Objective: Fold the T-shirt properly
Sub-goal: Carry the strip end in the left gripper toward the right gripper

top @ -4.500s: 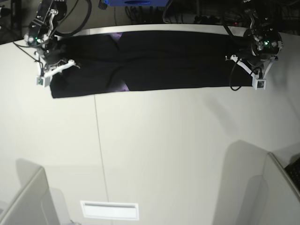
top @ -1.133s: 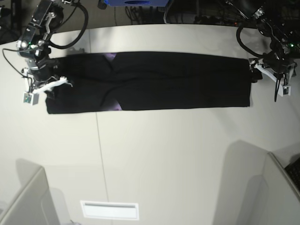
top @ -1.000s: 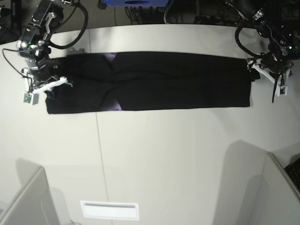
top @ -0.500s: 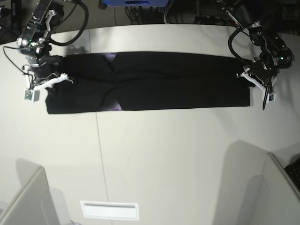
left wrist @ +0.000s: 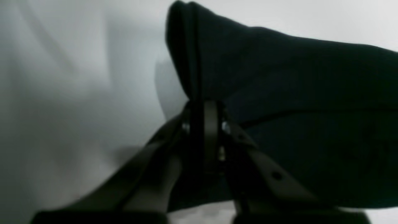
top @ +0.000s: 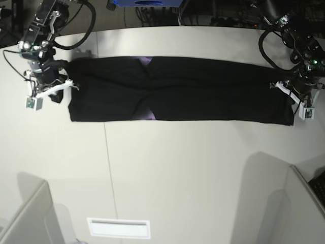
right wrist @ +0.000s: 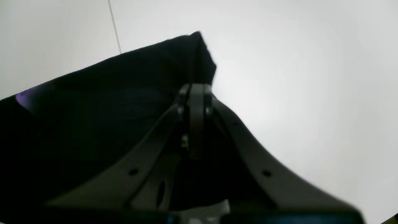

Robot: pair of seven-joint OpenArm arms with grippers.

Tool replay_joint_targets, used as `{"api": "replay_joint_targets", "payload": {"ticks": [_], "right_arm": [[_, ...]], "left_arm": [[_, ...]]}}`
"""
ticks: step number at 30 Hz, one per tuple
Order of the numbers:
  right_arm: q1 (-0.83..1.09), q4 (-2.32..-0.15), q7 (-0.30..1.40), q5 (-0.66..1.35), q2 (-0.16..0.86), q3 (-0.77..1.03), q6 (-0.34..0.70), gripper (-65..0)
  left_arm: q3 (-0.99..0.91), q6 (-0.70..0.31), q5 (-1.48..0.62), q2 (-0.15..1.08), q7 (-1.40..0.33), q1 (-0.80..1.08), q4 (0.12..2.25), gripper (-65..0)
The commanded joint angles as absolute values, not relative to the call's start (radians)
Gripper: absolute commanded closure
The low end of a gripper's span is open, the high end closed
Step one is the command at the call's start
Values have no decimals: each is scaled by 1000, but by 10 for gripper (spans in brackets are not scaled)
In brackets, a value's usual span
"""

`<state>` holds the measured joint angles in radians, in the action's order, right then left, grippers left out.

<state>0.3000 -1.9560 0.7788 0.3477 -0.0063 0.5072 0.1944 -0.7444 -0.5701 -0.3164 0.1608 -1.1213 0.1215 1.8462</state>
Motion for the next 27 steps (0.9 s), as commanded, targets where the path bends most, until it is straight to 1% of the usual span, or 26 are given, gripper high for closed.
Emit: {"api": "replay_joint_targets", "payload": {"ticks": [1, 3, 8, 15, 18, 20, 27], "right_arm": [[292, -1975, 753, 357, 1, 515, 199, 0], [291, -1975, 751, 357, 4, 515, 199, 0], [291, -1975, 750, 357, 4, 515, 199, 0], [291, -1975, 753, 357, 4, 516, 199, 0], [291, -1975, 753, 357, 4, 516, 199, 0], [291, -1975, 754, 357, 4, 516, 199, 0], [291, -1975, 754, 357, 4, 516, 199, 0]], "left_arm": [[-707, -568, -312, 148, -1112, 137, 1902, 0], [-633, -565, -286, 124, -1112, 177, 1969, 0], [-486, -562, -254, 53, -1113, 208, 1972, 0], [-340, -558, -225, -61, -1113, 200, 1971, 0], [-272, -463, -228, -85, -1112, 197, 1971, 0], [-219, -421, -231, -87, -1112, 182, 1968, 0], [-136, -414, -226, -104, -1113, 143, 1937, 0]]}}
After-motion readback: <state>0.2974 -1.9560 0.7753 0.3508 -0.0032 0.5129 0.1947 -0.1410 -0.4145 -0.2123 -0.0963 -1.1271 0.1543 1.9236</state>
